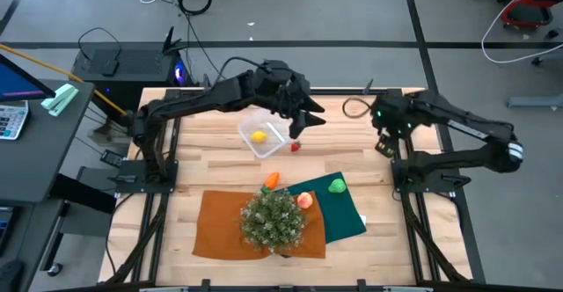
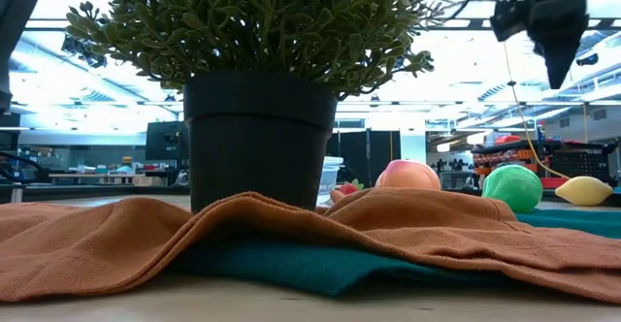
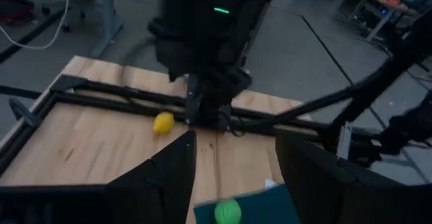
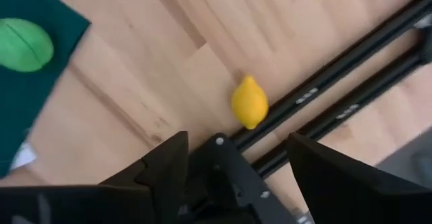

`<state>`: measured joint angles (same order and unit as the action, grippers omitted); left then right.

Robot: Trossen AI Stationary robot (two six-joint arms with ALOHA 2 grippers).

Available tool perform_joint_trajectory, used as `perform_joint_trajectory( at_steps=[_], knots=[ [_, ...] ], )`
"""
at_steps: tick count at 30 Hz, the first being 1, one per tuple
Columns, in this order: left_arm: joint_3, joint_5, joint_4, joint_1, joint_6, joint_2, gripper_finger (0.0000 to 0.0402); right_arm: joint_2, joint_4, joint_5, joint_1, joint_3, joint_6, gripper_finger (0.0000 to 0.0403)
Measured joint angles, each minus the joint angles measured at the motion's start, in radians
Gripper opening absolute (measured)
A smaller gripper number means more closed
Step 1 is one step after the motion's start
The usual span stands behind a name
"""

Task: Pick and placing Produce into tupperware
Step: Put the lemon into the transparent container

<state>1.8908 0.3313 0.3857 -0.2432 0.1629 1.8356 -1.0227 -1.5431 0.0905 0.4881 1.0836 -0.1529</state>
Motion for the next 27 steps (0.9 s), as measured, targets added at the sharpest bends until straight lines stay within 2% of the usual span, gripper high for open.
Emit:
perform_joint_trajectory(
  at_steps=[6,11,18,24,27],
  knots=[
    [0.0,-0.003,0.101,-0.015,-0.045,-0.074,0.0208,-0.102,0.036,-0.077,0.227,0.0,0.139,0.0218],
    [0.0,-0.004,0.176,-0.032,-0.076,-0.121,0.0212,-0.2,0.036,-0.084,0.332,0.0,0.217,0.0223],
    [0.0,-0.005,0.264,-0.053,-0.096,-0.155,0.0205,-0.283,0.068,-0.049,0.361,0.0,0.236,0.0224],
    [0.0,-0.005,0.295,-0.055,-0.097,-0.159,0.0205,-0.251,0.101,0.125,0.354,-0.001,0.12,0.0215],
    [0.0,-0.005,0.293,-0.058,-0.104,-0.159,0.0202,-0.213,0.117,0.127,0.353,-0.001,0.116,0.0213]
  ],
)
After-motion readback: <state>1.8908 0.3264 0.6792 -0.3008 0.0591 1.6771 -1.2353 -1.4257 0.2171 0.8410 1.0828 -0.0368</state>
